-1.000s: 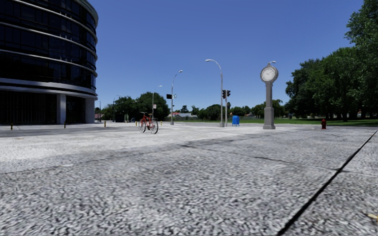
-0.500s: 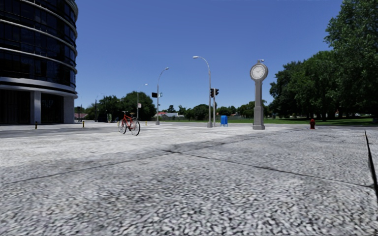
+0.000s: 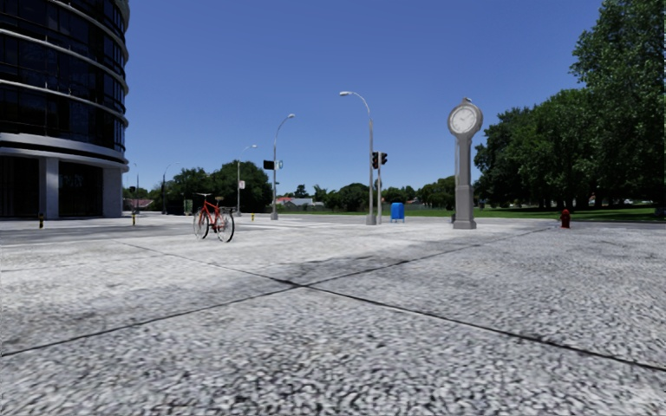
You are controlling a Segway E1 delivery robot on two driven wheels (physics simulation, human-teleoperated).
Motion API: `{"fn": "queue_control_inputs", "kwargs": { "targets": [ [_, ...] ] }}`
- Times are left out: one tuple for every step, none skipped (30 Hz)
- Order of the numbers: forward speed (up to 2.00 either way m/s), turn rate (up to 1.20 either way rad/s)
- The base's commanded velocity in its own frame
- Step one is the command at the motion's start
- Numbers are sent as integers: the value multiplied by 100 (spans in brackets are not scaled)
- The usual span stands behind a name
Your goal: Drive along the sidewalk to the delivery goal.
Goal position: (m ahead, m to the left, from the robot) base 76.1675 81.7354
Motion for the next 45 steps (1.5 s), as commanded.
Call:
{"fn": "queue_control_inputs", "kwargs": {
  "targets": [
    [199, -120],
    [199, -120],
    [196, -120],
    [195, -119],
    [195, -4],
    [195, 0],
    [195, 0],
    [194, 0],
    [194, 0],
    [194, 0],
    [194, 0],
    [194, 0],
    [194, 0],
    [194, 0],
    [194, 0],
    [194, 0],
    [194, 0],
    [194, 0],
    [194, 0],
    [194, 0],
    [194, 0],
    [194, 0],
    [194, 0],
    [194, 0],
    [194, 0],
    [194, 0],
    [194, 0],
    [193, 0],
    [193, 0],
    [193, 0],
    [193, 0],
    [193, 0],
    [193, 0],
    [193, 0],
    [193, 0],
    [193, 0],
    [193, 0],
    [193, 0],
    [193, 0],
    [193, 0],
    [193, 0],
    [193, 0],
    [193, 0],
    [193, 0],
    [193, 0]
  ]
}}
